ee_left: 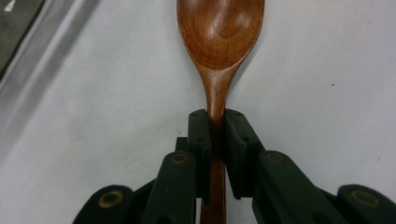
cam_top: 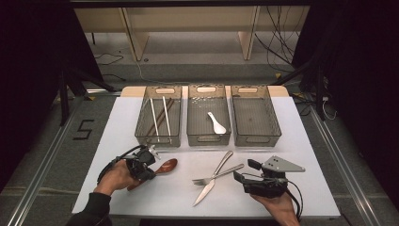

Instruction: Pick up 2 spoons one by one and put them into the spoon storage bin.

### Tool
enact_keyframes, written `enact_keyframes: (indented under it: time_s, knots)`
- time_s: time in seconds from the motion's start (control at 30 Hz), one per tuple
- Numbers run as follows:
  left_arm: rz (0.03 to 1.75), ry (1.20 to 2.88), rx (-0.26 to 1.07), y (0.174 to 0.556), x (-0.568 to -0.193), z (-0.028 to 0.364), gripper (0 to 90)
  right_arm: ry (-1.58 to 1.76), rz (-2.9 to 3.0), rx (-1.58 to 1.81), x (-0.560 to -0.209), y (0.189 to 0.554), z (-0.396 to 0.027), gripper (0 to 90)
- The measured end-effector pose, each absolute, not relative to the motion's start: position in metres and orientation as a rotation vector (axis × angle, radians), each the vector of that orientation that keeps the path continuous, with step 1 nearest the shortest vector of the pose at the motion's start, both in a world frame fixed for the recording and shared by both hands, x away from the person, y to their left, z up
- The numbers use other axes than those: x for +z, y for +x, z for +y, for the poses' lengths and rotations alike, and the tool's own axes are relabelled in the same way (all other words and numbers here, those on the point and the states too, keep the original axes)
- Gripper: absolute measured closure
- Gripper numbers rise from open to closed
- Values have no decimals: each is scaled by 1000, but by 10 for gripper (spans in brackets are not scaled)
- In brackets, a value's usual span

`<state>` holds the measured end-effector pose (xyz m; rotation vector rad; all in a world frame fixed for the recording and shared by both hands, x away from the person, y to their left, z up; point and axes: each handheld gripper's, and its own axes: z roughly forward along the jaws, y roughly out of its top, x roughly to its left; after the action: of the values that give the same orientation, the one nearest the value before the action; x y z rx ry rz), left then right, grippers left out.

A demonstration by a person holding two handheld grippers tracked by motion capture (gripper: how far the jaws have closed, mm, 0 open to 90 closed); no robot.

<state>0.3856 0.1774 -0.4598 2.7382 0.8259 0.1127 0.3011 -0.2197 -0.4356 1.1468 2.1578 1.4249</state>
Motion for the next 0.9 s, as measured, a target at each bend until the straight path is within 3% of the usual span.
enact_keyframes:
  time_s: [0.9]
  knots:
    - [855, 2516, 156, 381, -430, 179, 810, 1142, 2142, 1434, -435, 300, -220, 280]
